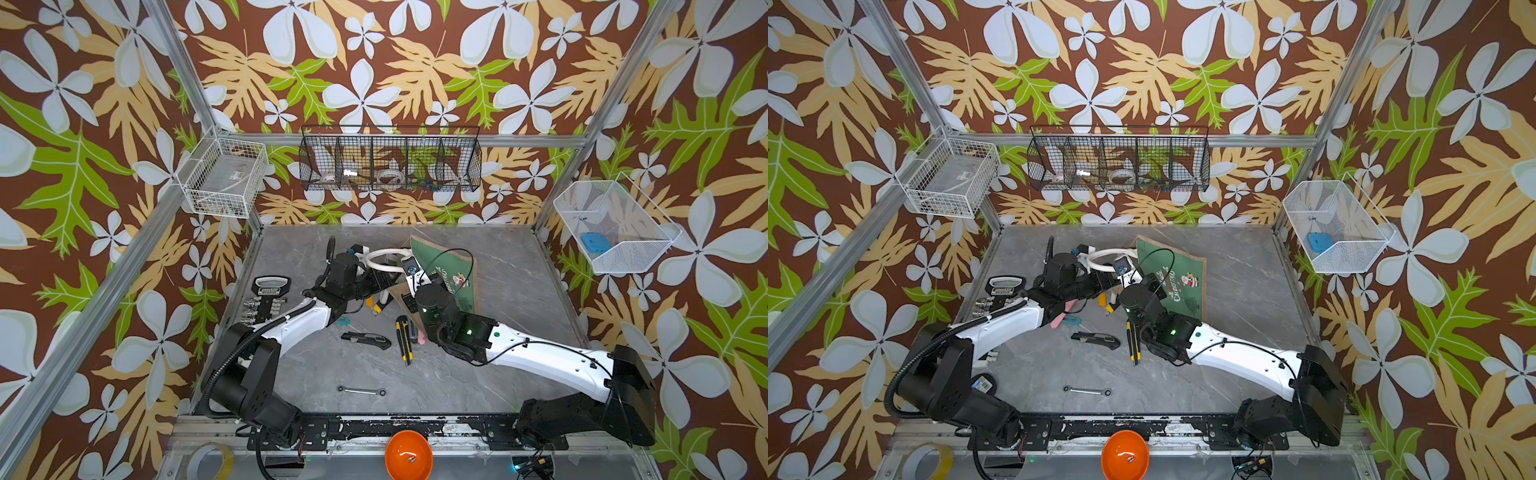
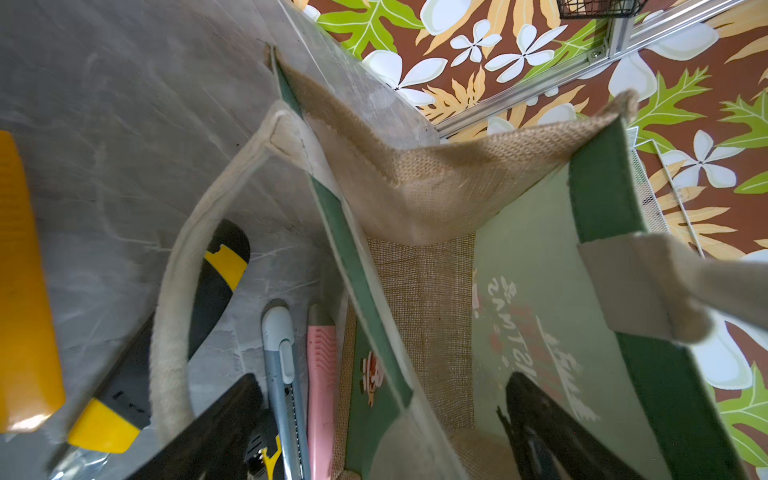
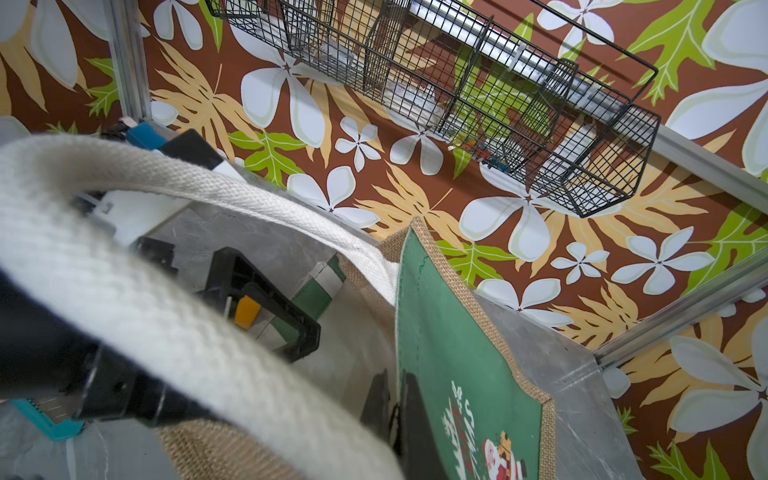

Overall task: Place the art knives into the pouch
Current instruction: Pick up the pouch from the center of the board, then open the pouch at the center of the board.

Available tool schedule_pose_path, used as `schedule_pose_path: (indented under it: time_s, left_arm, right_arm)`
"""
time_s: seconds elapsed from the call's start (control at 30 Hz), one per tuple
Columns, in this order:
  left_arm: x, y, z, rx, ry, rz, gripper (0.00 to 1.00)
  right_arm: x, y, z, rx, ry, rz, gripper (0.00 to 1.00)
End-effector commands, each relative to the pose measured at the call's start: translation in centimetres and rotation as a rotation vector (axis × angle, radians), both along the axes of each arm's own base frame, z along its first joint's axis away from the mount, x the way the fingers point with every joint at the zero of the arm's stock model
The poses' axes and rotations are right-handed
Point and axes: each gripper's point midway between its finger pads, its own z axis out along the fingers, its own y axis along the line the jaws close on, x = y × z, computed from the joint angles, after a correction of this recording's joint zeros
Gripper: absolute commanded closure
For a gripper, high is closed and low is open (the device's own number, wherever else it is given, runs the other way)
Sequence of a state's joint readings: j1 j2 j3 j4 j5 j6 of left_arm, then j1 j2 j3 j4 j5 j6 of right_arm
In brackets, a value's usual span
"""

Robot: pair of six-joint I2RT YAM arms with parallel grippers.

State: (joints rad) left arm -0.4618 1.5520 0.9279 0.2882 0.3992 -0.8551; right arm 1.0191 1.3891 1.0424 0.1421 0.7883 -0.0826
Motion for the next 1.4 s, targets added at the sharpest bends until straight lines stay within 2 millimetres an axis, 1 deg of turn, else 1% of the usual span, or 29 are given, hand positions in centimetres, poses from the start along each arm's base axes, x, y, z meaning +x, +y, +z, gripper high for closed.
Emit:
schedule_pose_path:
  time_s: [0.0,0.1,0.2,0.23,0.37,0.43,0.5,0.53,0.6,0.67,0.9,1.0,1.1,1.13,1.23,1.27,1.37]
  left_arm:
    - [0.6,-1.1,1.3,-0.031,-0.041,-0.026,0.09]
    - [1.0,-1.4,1.2,-0.033,-0.041,-0.028,0.2]
    - [1.3,-1.6,1.4,-0.034,-0.044,-0.029,0.39]
    - [1.5,-1.6,1.4,-0.035,-0.043,-0.025,0.43]
    - [1.6,-2.0,1.1,-0.044,-0.034,-0.034,0.55]
    - [1.6,-2.2,0.8,-0.054,-0.023,-0.039,0.56]
    - [1.6,-2.4,0.7,-0.059,-0.019,-0.041,0.6]
    - [1.6,-2.6,0.5,-0.059,-0.014,-0.043,0.63]
    - [1.7,-3.0,0.7,-0.06,-0.012,-0.052,0.81]
    - [1.9,-3.2,1.3,-0.055,-0.022,-0.059,1.0]
    - [2.4,-2.6,4.5,-0.025,-0.091,-0.035,1.0]
    - [2.3,-2.6,5.7,-0.026,-0.121,-0.028,1.0]
    - [2.3,-3.3,7.1,-0.032,-0.152,-0.038,1.0]
    - [2.2,-3.8,7.4,-0.025,-0.158,-0.051,1.0]
    - [2.1,-5.0,8.3,0.01,-0.18,-0.08,1.0]
    - [2.1,-5.3,8.5,0.02,-0.186,-0.086,1.0]
    - [2.3,-5.5,8.8,0.037,-0.194,-0.082,1.0]
  right_arm:
    - [-0.1,0.1,1.6,0.08,-0.039,0.008,1.0]
    - [-0.2,0.0,1.7,0.094,-0.043,0.008,1.0]
    - [-0.2,-0.3,1.8,0.103,-0.053,-0.001,1.0]
    - [-0.2,-0.4,1.9,0.114,-0.056,-0.002,1.0]
    - [0.3,-0.7,2.1,0.17,-0.047,0.016,1.0]
    - [0.5,-1.0,2.3,0.184,-0.05,0.012,1.0]
    - [0.6,-1.2,2.4,0.192,-0.054,0.011,1.0]
    - [0.6,-1.2,2.4,0.196,-0.056,0.013,1.0]
    - [0.6,-1.2,2.5,0.205,-0.056,0.024,1.0]
    - [0.6,-1.1,2.7,0.215,-0.057,0.032,1.0]
    - [0.1,-1.9,2.9,0.26,-0.043,0.041,1.0]
    - [0.2,-2.3,2.4,0.254,-0.008,0.03,0.99]
    - [-0.2,-3.2,1.6,0.273,0.017,0.007,0.95]
    - [-0.4,-3.6,1.6,0.291,0.018,0.001,0.92]
    - [-1.2,-5.1,1.4,0.356,0.027,-0.024,0.74]
    - [-1.5,-5.8,1.4,0.38,0.027,-0.04,0.69]
    - [-2.3,-7.3,1.8,0.432,0.022,-0.071,0.61]
